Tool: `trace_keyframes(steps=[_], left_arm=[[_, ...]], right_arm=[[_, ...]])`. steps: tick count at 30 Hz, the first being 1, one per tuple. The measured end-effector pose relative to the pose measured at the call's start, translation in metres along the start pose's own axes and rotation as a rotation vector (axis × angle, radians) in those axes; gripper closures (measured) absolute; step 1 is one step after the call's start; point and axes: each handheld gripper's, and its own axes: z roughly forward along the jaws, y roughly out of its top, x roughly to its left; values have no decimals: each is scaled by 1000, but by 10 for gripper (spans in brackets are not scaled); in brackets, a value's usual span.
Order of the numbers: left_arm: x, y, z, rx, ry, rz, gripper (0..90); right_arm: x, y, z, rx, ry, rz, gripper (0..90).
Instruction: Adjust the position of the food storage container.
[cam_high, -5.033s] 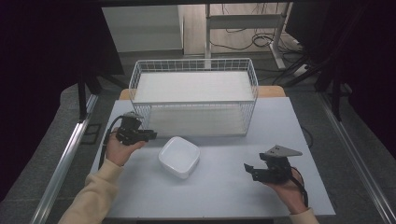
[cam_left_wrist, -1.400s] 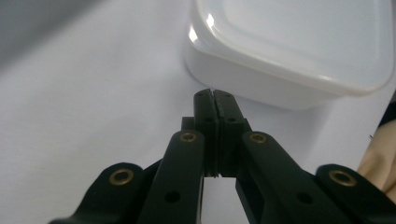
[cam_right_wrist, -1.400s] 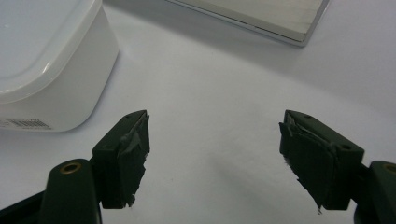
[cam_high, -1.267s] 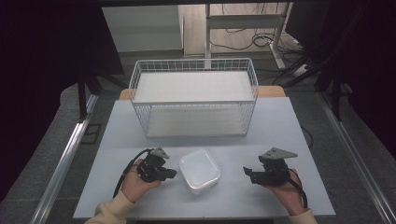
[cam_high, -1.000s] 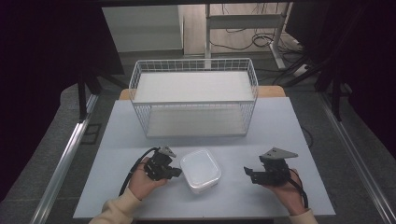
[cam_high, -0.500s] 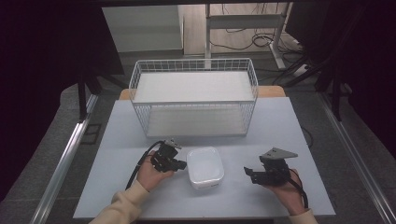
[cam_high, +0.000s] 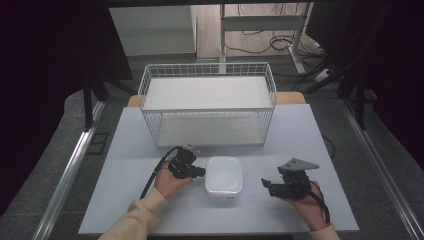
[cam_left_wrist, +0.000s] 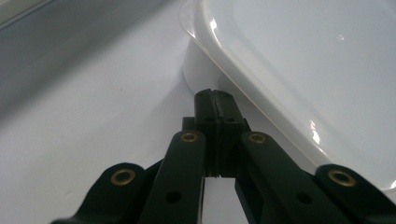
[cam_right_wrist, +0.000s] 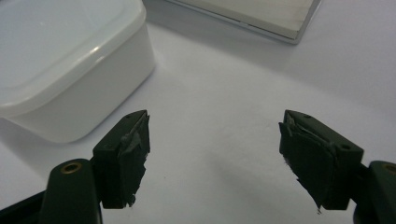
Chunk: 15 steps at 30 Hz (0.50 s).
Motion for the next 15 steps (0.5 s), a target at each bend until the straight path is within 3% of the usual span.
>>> trace_keyframes(steps=[5,12,14,15], left_arm=[[-1,-2,-3,-9,-1,5,898],[-5,-15,-34,-87,38,18,872],[-5,-22,-44,-121,49,5,822],[-4,-28,-53,-152,57,-6,683]], right_arm=[[1,1,-3,-22,-1,0,243],[2,0,-4,-49,7,-13,237],[3,1,-4,-57,12,-16,234],[4,1,-4,-67,18,-20,229]])
